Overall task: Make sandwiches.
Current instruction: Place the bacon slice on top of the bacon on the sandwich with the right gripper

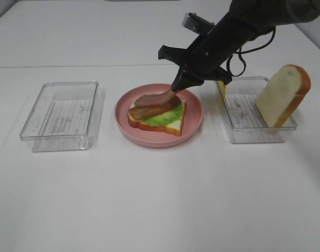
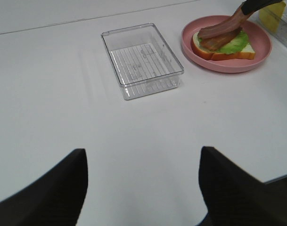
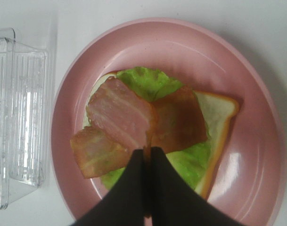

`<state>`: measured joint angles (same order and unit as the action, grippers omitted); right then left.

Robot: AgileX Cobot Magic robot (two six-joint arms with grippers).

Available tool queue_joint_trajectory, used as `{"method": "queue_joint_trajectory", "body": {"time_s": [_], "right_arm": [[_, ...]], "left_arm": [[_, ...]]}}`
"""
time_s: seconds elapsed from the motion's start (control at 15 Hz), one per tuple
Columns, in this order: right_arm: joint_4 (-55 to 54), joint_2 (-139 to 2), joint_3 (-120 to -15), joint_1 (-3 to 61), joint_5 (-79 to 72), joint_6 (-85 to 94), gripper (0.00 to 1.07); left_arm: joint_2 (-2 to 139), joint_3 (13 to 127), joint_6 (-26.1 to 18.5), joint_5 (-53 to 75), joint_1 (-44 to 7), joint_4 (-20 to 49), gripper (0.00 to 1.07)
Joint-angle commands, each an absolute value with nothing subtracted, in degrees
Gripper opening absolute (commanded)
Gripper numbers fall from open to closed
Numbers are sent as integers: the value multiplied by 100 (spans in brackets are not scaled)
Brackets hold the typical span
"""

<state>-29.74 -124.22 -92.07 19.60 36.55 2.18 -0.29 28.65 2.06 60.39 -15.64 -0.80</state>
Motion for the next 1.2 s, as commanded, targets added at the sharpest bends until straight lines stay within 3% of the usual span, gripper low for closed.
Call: {"method": "queue_joint_trajectory", "body": {"time_s": [0.07, 0.13, 0.27, 0.33, 0.4, 0.67, 1.2], "right_arm": [[-2934, -12393, -9225, 1948, 3804, 138, 0], [-2934, -12393, -9225, 1948, 3879, 138, 0], [-2928, -12393, -9225, 1948, 4045, 138, 13], [-2928, -12393, -9225, 1948, 4137, 138, 23], [-2922, -12393, -9225, 1948, 4251, 138, 40], [-2515, -12393, -9225, 1948, 4492, 138, 76], [-1203, -11895, -9236, 1948, 4629, 0, 76]], "left_arm": [[-160, 2853, 201, 5987, -1570, -40, 65], [-160, 2853, 201, 5987, -1570, -40, 65], [-160, 2853, 201, 5987, -1570, -40, 65], [-160, 2853, 201, 5987, -1570, -40, 65], [-160, 2853, 201, 5987, -1570, -40, 65], [-160, 2853, 201, 5987, -1570, -40, 65], [-160, 2853, 201, 5987, -1570, -40, 65]]}}
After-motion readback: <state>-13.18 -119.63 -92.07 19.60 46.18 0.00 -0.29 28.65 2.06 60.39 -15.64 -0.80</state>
